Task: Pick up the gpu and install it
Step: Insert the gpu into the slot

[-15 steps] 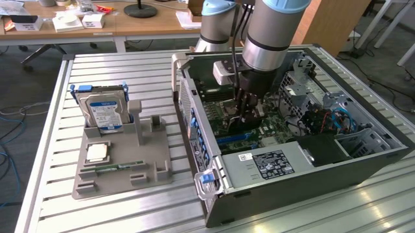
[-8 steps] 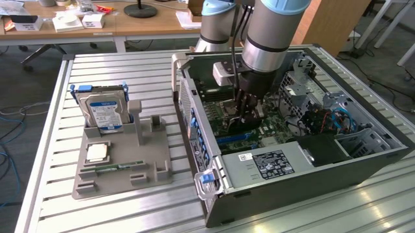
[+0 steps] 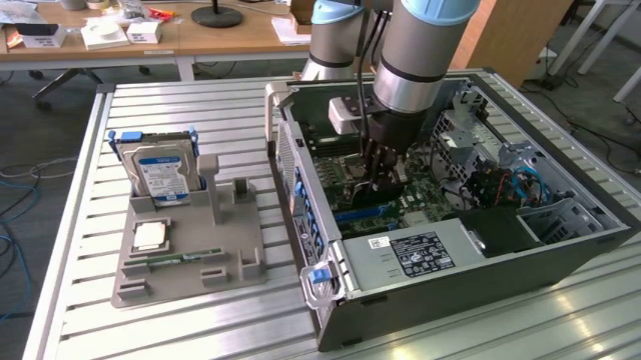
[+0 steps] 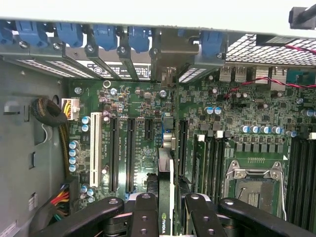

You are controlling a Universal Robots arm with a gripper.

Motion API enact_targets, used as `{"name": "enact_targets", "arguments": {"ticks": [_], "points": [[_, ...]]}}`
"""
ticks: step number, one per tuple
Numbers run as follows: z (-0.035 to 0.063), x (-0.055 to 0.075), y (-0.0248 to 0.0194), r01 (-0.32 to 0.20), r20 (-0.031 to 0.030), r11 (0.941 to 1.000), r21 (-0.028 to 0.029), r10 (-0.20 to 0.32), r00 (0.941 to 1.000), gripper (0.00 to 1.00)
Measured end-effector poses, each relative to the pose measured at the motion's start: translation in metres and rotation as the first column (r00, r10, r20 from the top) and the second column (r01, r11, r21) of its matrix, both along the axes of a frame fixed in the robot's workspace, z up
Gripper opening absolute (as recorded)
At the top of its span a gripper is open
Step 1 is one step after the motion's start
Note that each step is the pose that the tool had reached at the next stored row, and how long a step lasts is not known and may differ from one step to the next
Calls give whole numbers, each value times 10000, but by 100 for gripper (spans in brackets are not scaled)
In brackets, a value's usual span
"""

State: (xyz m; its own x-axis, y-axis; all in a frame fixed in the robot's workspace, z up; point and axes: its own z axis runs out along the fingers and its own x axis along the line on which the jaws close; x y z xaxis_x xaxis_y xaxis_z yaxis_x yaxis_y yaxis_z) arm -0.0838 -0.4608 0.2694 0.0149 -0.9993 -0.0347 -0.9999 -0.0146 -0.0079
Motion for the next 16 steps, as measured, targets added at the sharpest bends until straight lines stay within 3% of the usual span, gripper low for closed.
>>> {"name": "enact_targets", "arguments": {"ticks": [16], "points": [[-36,0,0,0,0,10000,-1,0,10000,26]]}}
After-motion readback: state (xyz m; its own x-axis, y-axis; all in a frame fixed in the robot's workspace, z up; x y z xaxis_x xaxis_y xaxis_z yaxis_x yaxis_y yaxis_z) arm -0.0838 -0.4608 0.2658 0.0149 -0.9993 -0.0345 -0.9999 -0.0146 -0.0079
